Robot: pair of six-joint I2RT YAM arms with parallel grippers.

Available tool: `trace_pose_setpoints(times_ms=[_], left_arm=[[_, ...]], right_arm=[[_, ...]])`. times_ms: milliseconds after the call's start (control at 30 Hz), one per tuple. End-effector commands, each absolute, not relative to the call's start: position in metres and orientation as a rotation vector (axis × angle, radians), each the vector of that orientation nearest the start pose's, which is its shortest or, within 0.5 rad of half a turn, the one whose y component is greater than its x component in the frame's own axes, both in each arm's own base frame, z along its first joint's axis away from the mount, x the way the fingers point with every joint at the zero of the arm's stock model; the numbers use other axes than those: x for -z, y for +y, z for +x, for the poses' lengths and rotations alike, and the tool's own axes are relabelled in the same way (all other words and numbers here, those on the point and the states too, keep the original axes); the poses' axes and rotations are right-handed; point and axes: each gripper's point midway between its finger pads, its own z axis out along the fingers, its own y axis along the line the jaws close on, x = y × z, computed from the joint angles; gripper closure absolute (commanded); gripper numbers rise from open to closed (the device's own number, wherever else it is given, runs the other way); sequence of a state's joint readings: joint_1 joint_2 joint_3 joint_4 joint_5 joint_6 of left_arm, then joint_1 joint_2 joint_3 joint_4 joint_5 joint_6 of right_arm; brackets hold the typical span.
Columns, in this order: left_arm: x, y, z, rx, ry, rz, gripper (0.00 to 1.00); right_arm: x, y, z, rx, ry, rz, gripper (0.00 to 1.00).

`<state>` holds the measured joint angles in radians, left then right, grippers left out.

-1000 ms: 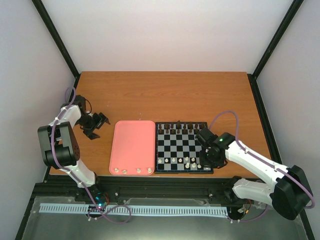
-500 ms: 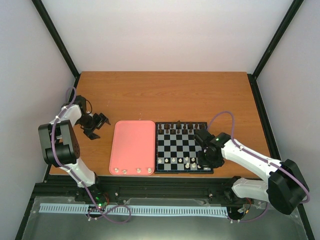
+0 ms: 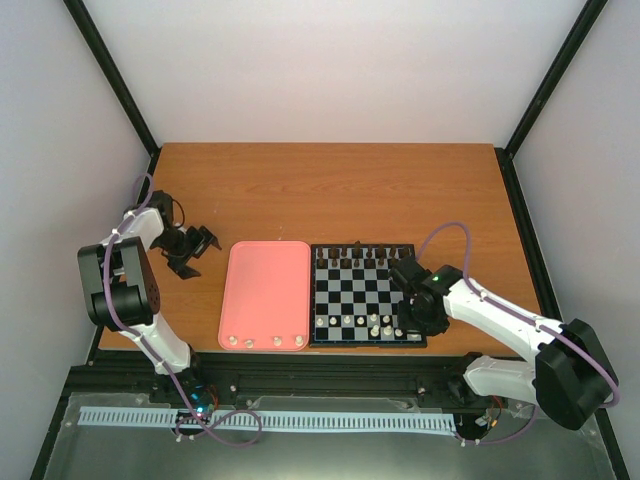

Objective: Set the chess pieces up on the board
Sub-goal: Place the chess piece on the chessboard.

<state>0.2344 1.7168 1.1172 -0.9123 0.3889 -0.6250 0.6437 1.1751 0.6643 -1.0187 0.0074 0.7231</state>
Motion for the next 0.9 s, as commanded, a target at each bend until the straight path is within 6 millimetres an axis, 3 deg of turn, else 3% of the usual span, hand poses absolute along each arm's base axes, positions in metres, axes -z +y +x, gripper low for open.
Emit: trace_pose_setpoints(times_ms=[0, 600, 700, 867], left_arm=[[-0.059, 0.009, 0.326, 0.616, 2.808, -1.241, 0.0], [-0.06, 0.01, 0.327, 0.614, 2.809, -1.239, 0.0], [-0.059, 0.01, 0.327, 0.612, 2.811, -1.243, 0.0], [-0.061, 0.01, 0.329, 0.612, 2.804, -1.234, 0.0]], right_arm=[[-0.037, 0.093, 0.138, 0.018, 3.096, 0.163, 0.9], [-0.05, 0.099, 0.14, -0.047, 3.075, 0.137, 0.76], [-0.062, 0.104, 0.142, -0.095, 3.061, 0.106, 0.7], [-0.1, 0.11, 0.152, -0.154, 2.995, 0.055, 0.56]])
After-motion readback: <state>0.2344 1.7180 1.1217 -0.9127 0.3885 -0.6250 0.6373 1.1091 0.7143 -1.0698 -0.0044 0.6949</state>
